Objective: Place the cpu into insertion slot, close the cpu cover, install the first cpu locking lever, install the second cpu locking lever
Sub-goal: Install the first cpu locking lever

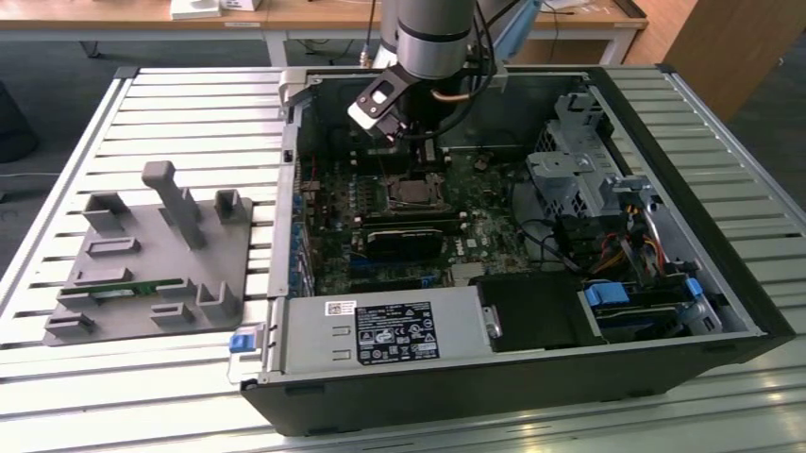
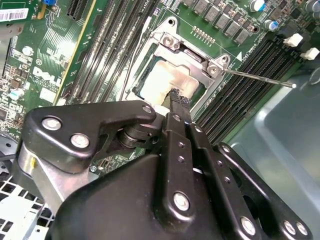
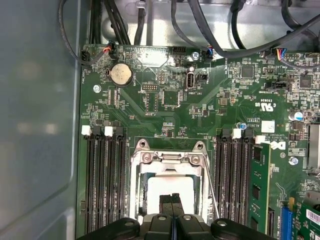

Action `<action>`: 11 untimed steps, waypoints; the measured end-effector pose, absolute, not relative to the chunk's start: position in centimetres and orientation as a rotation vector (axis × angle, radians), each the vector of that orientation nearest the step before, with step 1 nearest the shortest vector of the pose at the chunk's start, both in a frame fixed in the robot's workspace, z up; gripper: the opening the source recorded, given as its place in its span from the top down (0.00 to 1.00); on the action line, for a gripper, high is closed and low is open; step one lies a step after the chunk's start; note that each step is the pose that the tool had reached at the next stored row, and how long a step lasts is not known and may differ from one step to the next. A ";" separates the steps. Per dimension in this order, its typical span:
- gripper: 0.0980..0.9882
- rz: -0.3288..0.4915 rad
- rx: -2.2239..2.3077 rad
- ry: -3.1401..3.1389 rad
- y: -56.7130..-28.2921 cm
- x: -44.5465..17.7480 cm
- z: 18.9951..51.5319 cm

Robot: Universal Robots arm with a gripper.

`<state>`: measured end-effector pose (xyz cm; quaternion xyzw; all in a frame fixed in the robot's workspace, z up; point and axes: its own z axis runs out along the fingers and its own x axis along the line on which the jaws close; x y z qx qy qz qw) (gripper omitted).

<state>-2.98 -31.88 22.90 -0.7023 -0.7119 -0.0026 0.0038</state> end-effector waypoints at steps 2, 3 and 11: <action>0.99 -0.008 -2.201 -2.231 -31.9 -3.0 23.1; 0.99 -0.008 -2.201 -2.231 -31.9 -3.0 23.2; 0.99 -0.008 -2.201 -2.231 -31.9 -3.0 23.9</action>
